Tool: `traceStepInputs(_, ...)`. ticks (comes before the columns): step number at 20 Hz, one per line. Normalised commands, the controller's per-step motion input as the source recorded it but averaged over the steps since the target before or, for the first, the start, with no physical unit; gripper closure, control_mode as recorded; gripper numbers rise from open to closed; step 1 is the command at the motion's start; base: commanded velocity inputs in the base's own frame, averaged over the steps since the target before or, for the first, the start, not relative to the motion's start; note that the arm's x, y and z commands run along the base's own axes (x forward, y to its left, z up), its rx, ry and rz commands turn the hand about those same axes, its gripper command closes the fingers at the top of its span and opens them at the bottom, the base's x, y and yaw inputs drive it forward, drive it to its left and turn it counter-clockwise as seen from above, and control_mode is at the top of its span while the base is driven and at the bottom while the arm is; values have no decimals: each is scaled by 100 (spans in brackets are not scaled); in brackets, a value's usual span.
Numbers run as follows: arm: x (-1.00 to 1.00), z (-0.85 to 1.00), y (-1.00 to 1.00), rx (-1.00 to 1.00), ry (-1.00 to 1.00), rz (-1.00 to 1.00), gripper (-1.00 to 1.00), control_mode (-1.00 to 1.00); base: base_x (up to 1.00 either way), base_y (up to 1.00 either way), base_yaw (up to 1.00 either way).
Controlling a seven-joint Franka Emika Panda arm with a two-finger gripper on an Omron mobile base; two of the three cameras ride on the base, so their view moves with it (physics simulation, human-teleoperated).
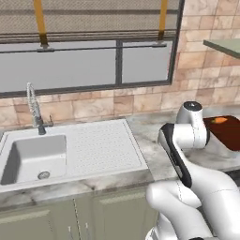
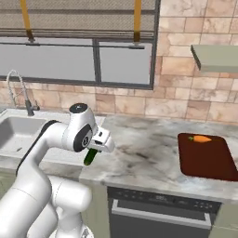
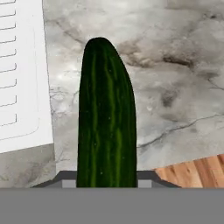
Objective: Place the two vegetables and bowl onto the tray for setting up a vegetable dip station.
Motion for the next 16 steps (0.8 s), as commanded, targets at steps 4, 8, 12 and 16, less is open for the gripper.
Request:
traceStepInputs(4, 0, 0, 0, 0, 0, 0, 100, 100, 0, -100, 0)
traceStepInputs(8, 0, 0, 0, 0, 0, 0, 100, 100, 8, -100, 0)
traceStepInputs(12, 0, 0, 0, 0, 0, 0, 100, 100, 5, -100, 0)
traceStepInputs(16, 0, 0, 0, 0, 0, 0, 100, 100, 3, -95, 0)
